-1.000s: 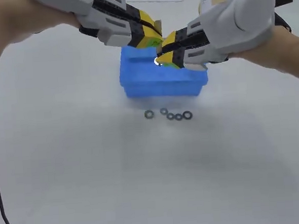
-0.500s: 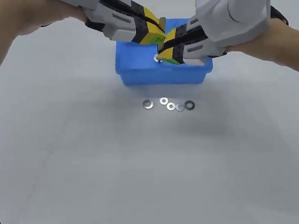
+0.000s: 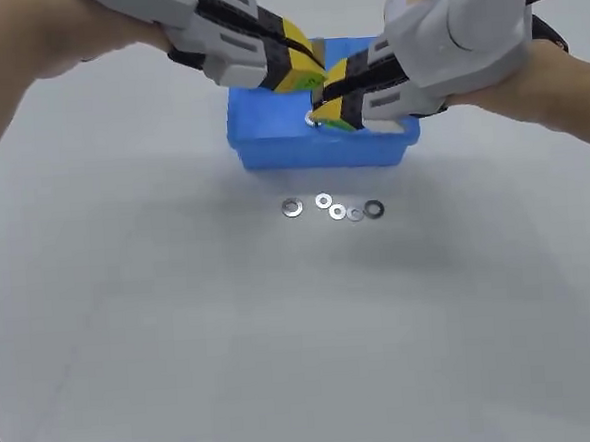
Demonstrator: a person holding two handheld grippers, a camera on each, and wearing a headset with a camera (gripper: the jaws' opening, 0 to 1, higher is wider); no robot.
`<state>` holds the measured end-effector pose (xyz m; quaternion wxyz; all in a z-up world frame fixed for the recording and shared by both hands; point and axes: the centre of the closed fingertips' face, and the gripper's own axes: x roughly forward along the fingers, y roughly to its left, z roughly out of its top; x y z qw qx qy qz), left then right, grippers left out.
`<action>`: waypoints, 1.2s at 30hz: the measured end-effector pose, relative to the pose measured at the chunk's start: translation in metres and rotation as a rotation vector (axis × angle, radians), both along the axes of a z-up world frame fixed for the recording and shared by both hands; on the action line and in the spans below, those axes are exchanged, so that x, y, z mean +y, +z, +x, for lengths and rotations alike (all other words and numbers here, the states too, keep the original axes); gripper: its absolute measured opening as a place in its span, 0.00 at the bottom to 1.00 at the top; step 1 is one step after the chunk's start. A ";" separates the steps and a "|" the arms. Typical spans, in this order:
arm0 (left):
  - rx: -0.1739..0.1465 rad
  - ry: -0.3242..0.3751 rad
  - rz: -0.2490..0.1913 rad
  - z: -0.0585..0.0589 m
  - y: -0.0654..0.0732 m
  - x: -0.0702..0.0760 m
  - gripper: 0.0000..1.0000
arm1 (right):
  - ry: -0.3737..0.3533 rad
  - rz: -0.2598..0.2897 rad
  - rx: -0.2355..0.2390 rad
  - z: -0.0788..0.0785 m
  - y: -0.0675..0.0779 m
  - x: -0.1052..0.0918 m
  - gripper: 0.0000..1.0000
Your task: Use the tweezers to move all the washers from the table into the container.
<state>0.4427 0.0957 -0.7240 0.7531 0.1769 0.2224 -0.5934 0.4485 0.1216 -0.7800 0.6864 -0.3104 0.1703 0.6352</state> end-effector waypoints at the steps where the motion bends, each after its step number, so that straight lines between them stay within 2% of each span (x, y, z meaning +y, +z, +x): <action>1: -0.002 0.001 -0.002 0.000 0.001 0.000 0.07 | 0.000 0.001 -0.008 0.001 0.001 0.000 0.12; 6: -0.015 -0.003 -0.008 -0.004 0.009 0.001 0.07 | 0.002 0.014 -0.014 0.001 0.007 0.000 0.13; 15: -0.052 -0.010 -0.029 -0.014 0.032 0.003 0.07 | 0.042 0.059 -0.048 -0.008 0.034 0.000 0.12; 18: -0.044 0.002 -0.030 -0.010 0.029 0.004 0.07 | 0.034 0.056 -0.035 -0.007 0.031 0.000 0.11; 25: -0.015 0.003 -0.014 -0.011 0.008 0.001 0.07 | 0.033 0.010 -0.010 -0.009 0.009 -0.001 0.10; 36: -0.022 -0.014 0.007 -0.009 -0.002 0.001 0.08 | 0.029 0.000 0.012 -0.007 0.000 -0.001 0.11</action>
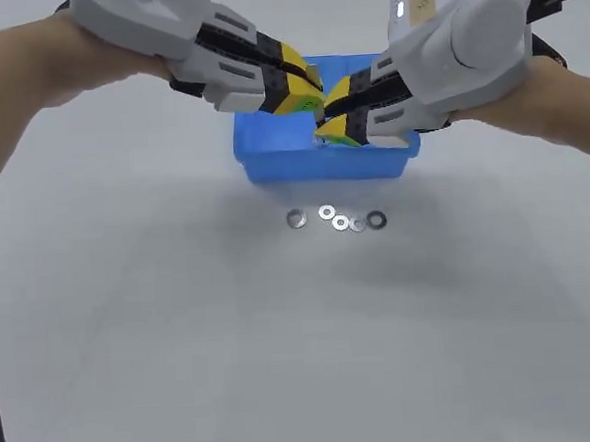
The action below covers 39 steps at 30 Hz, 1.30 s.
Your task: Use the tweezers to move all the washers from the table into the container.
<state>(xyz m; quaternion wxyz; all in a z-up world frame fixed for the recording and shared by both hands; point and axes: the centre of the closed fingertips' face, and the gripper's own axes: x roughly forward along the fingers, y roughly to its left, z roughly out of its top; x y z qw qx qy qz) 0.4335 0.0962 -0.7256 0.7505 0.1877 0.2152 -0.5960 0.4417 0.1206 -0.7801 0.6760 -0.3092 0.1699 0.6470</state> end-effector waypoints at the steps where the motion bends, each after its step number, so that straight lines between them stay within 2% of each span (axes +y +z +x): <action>1: 0.002 -0.002 0.001 0.000 0.000 0.000 0.07 | 0.002 0.000 0.002 -0.001 0.000 0.000 0.10; 5: -0.006 -0.014 0.005 -0.002 0.003 0.000 0.07 | 0.007 0.003 0.002 -0.003 0.003 0.000 0.09; 14: -0.053 -0.009 -0.013 -0.014 0.033 0.003 0.07 | 0.017 0.041 -0.041 -0.009 0.033 -0.001 0.08; 15: -0.082 -0.011 -0.004 -0.015 0.036 0.004 0.07 | 0.020 0.040 -0.050 -0.011 0.036 -0.002 0.07; 17: -0.081 -0.004 -0.009 -0.020 0.040 0.005 0.08 | 0.025 0.044 -0.060 -0.016 0.041 -0.002 0.07; 24: -0.106 -0.011 0.007 -0.034 0.051 0.003 0.08 | 0.049 0.048 -0.059 -0.028 0.048 0.002 0.07; 28: -0.108 0.000 -0.009 -0.039 0.060 0.003 0.07 | 0.056 0.047 -0.063 -0.032 0.052 0.003 0.07; 30: -0.132 -0.002 -0.006 -0.040 0.065 0.003 0.07 | 0.058 0.046 -0.065 -0.034 0.053 0.003 0.07; 35: -0.127 -0.017 0.012 -0.047 0.066 0.003 0.06 | 0.067 0.045 -0.070 -0.039 0.056 0.004 0.07; 39: -0.137 -0.025 0.018 -0.053 0.073 0.004 0.05 | 0.074 0.057 -0.078 -0.045 0.062 0.006 0.07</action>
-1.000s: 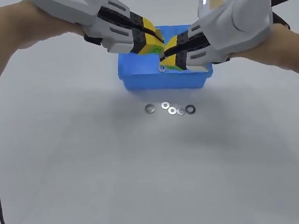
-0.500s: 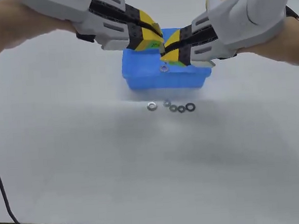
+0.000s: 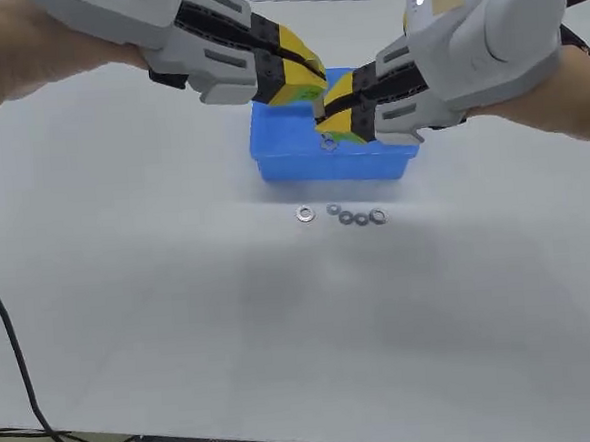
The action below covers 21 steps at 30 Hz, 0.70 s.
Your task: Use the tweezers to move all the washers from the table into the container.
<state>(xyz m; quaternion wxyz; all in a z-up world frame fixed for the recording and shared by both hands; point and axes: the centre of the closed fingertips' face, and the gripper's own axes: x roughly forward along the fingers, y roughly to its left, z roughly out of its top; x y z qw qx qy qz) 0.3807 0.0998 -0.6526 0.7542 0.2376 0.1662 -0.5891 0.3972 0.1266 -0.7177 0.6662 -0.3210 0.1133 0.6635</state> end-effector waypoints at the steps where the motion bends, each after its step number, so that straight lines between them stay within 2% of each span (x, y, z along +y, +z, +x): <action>1: -0.002 -0.001 0.001 -0.002 0.002 0.001 0.05 | 0.001 0.006 -0.001 -0.002 0.002 0.001 0.07; 3: -0.020 -0.006 0.008 -0.007 0.009 0.002 0.05 | 0.002 0.029 -0.006 -0.006 0.010 0.003 0.08; 6: -0.018 -0.006 0.008 -0.017 0.016 0.004 0.05 | 0.009 0.053 -0.004 -0.017 0.017 0.005 0.08; 8: -0.013 -0.011 0.012 -0.022 0.015 0.004 0.05 | 0.013 0.061 0.006 -0.024 0.017 0.007 0.08; 13: 0.028 -0.009 0.021 -0.037 0.000 0.006 0.06 | 0.028 0.045 0.024 -0.043 0.002 0.009 0.08; 17: 0.032 -0.009 0.029 -0.046 -0.012 0.006 0.06 | 0.029 0.034 0.043 -0.053 -0.009 0.010 0.08; 19: 0.045 0.005 0.022 -0.047 -0.016 0.006 0.06 | 0.025 0.031 0.058 -0.053 -0.015 0.010 0.08; 21: 0.037 0.002 0.023 -0.048 -0.020 0.006 0.06 | 0.024 0.027 0.058 -0.052 -0.019 0.010 0.08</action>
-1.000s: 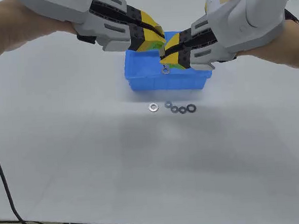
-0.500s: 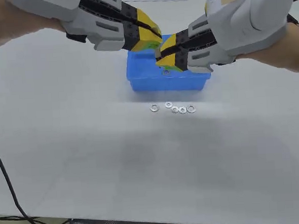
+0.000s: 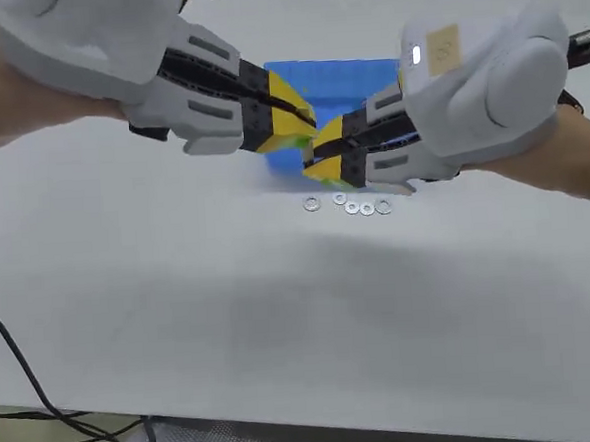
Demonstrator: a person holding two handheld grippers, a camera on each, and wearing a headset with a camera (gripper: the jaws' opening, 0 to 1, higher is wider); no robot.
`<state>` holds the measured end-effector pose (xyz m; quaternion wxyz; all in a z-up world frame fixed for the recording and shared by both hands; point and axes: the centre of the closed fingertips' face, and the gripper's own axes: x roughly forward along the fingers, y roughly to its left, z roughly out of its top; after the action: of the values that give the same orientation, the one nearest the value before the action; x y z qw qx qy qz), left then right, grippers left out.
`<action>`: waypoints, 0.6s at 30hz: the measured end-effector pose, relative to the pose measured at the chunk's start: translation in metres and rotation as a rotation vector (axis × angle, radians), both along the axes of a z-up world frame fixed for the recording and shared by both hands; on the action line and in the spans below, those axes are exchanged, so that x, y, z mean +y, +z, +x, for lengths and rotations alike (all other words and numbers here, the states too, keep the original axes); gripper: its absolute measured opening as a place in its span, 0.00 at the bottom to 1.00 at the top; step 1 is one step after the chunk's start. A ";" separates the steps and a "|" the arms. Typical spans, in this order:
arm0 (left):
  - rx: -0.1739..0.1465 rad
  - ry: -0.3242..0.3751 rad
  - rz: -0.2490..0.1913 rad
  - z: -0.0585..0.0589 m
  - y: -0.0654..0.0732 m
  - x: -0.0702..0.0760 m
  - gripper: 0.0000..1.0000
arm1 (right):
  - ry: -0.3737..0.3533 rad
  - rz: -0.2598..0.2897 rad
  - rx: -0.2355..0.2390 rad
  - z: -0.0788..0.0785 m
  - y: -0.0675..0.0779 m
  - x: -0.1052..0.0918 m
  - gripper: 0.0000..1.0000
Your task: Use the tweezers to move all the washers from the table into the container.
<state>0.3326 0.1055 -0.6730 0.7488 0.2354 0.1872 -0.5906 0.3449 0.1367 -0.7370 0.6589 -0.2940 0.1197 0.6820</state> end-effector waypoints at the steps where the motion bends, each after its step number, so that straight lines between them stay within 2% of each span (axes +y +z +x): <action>1: -0.010 -0.009 0.000 -0.001 -0.001 -0.001 0.06 | -0.005 -0.001 0.004 -0.001 -0.001 0.000 0.08; 2: -0.021 -0.018 0.004 -0.001 -0.003 -0.002 0.06 | -0.007 -0.002 0.007 -0.001 -0.002 0.001 0.08; 9: -0.024 -0.019 0.006 -0.001 -0.015 -0.007 0.06 | -0.024 -0.015 0.020 -0.005 -0.012 0.001 0.08; 14: -0.023 -0.011 -0.014 -0.002 -0.021 -0.006 0.06 | -0.030 -0.031 0.028 -0.007 -0.017 -0.001 0.08; 18: -0.005 -0.001 -0.033 0.000 -0.026 -0.005 0.06 | -0.029 -0.045 0.034 -0.008 -0.023 -0.003 0.08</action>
<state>0.3323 0.1000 -0.6988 0.7526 0.2246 0.1754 -0.5936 0.3373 0.1337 -0.7596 0.6600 -0.2952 0.1504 0.6743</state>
